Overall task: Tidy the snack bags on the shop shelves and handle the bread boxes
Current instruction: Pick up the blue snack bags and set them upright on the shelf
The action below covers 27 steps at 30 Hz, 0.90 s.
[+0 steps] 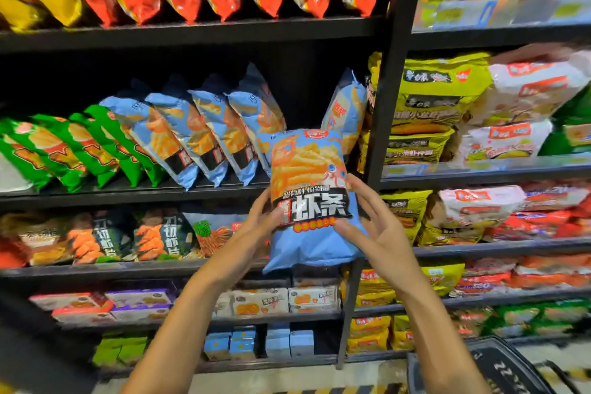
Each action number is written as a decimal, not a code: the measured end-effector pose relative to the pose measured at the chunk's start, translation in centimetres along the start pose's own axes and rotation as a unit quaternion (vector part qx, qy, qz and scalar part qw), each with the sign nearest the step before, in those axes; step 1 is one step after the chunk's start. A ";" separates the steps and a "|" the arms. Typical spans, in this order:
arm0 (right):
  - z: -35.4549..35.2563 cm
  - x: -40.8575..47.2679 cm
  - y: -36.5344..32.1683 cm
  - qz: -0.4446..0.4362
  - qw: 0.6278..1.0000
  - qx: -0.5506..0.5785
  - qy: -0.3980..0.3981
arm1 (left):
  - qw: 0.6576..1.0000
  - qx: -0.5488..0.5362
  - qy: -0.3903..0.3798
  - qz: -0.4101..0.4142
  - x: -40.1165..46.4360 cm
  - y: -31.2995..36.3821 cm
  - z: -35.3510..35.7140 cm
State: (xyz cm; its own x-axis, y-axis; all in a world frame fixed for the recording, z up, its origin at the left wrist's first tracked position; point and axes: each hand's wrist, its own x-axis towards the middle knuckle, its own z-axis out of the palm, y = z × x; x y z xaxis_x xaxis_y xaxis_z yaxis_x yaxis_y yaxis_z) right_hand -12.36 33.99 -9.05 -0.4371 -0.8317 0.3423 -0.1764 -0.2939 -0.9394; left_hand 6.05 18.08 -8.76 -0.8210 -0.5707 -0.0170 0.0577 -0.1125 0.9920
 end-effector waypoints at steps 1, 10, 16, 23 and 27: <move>0.4 0.7 0.0 -0.010 1.000 -0.009 0.001 | 0.999 -0.031 -0.017 -0.012 0.9 0.5 -0.3; 3.5 8.1 0.9 -0.037 0.997 -0.035 0.059 | 0.995 -0.068 0.000 0.068 7.6 4.8 -4.0; 3.2 11.9 3.8 0.029 0.968 -0.007 0.249 | 0.973 0.076 0.066 0.208 11.3 4.6 -5.1; 3.4 17.2 7.4 0.105 0.928 -0.111 0.339 | 0.937 0.122 0.141 0.294 15.6 2.4 -3.5; 3.2 19.6 8.6 0.124 0.918 -0.142 0.348 | 0.931 0.118 0.191 0.289 16.6 1.8 -2.1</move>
State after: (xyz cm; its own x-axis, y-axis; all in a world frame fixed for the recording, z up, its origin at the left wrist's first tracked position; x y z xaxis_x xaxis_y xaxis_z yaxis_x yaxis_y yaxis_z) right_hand -19.57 13.67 -10.45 -0.9352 -0.3248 0.1411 -0.1761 0.0808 -0.9811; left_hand -6.26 6.71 -7.53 -0.4275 -0.7327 0.5295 0.2636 0.4592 0.8483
